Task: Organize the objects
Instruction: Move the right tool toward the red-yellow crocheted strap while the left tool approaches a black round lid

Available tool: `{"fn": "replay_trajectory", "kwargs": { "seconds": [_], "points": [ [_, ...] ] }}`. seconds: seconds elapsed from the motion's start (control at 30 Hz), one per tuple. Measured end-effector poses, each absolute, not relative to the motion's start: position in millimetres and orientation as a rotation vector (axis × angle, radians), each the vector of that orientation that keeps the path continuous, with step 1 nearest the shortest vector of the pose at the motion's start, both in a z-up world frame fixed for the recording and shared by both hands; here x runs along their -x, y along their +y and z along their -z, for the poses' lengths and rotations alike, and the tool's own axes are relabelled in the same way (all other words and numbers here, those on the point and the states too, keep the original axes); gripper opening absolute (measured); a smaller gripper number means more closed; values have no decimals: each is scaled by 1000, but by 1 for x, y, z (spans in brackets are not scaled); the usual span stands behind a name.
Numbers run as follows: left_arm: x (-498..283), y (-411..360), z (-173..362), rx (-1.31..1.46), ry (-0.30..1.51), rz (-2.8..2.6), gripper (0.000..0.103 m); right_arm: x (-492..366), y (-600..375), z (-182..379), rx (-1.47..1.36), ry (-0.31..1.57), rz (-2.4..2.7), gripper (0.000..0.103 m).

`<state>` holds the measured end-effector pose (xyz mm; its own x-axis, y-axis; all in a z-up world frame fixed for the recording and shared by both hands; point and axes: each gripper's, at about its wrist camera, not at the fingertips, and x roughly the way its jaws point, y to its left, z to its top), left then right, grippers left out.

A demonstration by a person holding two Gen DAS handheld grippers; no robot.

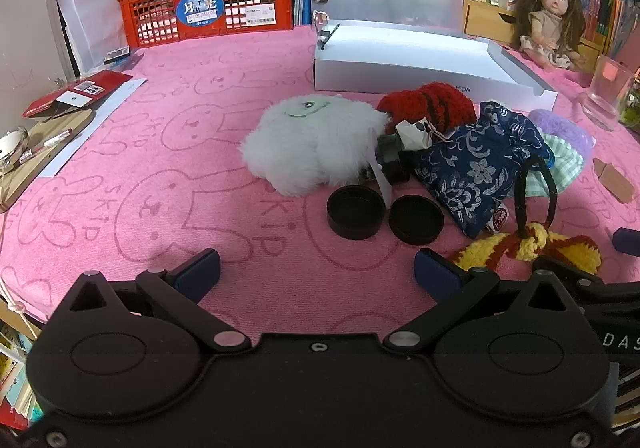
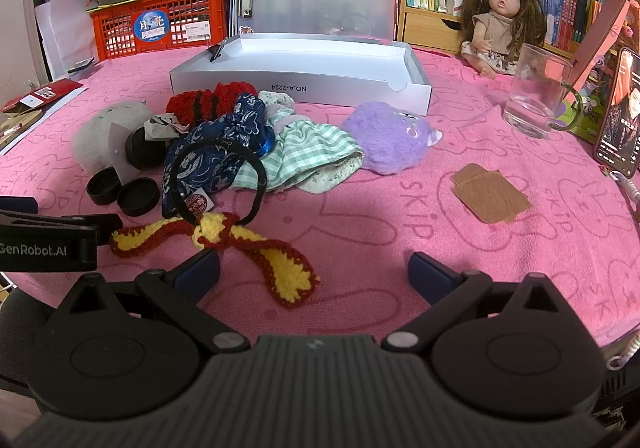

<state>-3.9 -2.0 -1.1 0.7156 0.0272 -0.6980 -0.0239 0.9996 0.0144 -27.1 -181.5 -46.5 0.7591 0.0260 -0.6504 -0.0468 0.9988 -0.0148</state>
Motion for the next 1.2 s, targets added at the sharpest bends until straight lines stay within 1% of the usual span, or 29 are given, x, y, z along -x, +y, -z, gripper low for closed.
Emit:
{"fn": "replay_trajectory", "kwargs": {
  "seconds": [0.4, 0.63, 0.8, 0.9, 0.97, 1.0, 1.07, 1.17, 1.2],
  "points": [
    [10, -7, 1, -69, 725, -15, 103, 28, -181, 46, 36, 691, -46, 103],
    [10, -4, -2, -64, 729, 14, 102, 32, -177, 40, 59, 644, -82, 103],
    [11, -2, -6, -41, 713, 50, 91, 34, -177, 36, 45, 619, -103, 103],
    [12, 3, -8, -4, 706, 75, 80, 36, -178, 33, 29, 598, -123, 99],
    [13, 6, -10, 20, 701, 98, 69, 37, -177, 31, 26, 584, -130, 96],
    [13, 7, -11, 29, 699, 106, 68, 37, -177, 30, 26, 582, -132, 92],
    [14, 8, -13, 37, 690, 117, 61, 37, -175, 29, 26, 583, -146, 88],
    [16, 7, -15, 42, 678, 141, 56, 37, -171, 29, 38, 586, -171, 79],
    [17, 6, -16, 44, 676, 146, 55, 38, -170, 30, 44, 589, -177, 74]
  ]
}}
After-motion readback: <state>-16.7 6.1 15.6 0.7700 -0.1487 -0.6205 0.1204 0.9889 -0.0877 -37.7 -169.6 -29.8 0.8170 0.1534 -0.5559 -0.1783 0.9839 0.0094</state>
